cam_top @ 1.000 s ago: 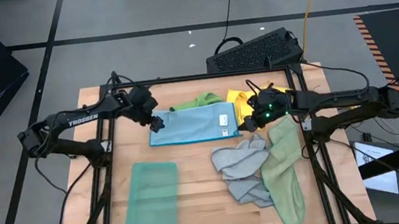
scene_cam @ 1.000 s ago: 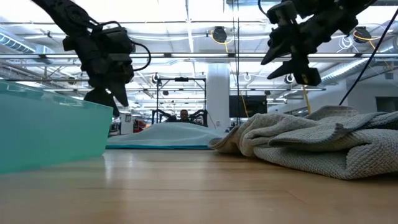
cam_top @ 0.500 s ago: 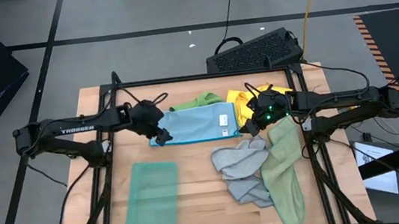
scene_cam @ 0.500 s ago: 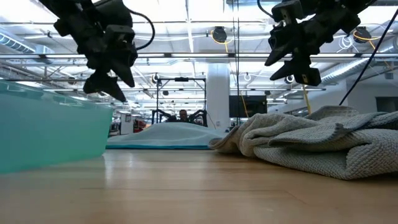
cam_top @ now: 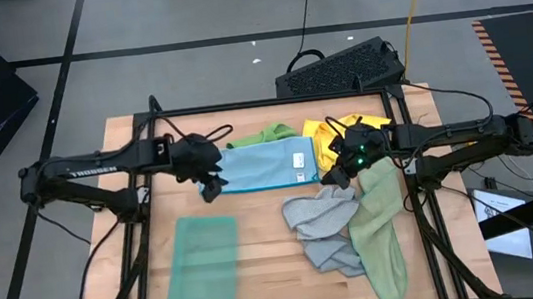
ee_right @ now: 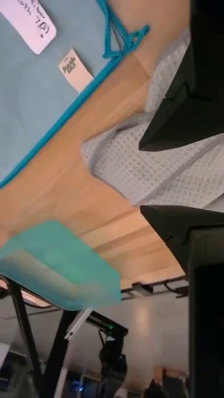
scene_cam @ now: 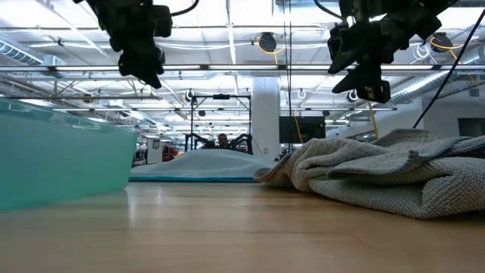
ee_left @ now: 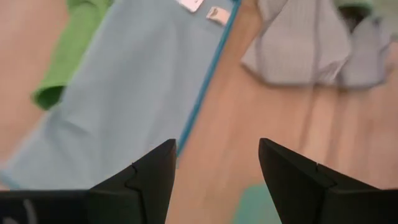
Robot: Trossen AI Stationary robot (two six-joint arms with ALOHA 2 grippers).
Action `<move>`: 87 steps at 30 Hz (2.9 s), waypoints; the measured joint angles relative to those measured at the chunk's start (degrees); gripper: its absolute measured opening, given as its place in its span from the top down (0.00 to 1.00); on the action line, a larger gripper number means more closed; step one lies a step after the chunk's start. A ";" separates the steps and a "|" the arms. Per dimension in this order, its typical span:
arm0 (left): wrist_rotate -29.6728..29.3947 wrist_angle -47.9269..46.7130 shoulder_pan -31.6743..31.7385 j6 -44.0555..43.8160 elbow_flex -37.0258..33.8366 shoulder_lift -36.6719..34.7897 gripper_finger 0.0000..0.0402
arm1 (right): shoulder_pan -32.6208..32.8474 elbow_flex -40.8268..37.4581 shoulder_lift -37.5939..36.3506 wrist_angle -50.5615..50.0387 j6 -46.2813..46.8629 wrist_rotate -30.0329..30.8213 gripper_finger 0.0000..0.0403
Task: Fold microfiber towels
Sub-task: Fold the blue microfiber cloth
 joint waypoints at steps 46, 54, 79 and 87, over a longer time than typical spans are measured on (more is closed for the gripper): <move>10.83 3.47 38.55 63.39 -2.14 29.76 0.49 | 2.42 0.02 0.04 10.60 24.14 23.12 0.65; 8.95 2.28 37.54 63.93 -1.90 31.74 0.79 | -1.06 0.02 0.04 10.99 20.07 22.04 0.65; 1.72 -8.22 24.04 41.82 3.17 12.06 0.97 | -15.89 17.51 28.17 34.22 -11.59 -1.21 0.56; 2.07 -10.39 18.21 34.62 3.17 8.71 0.98 | -16.44 41.33 49.81 31.43 -21.26 -13.88 0.39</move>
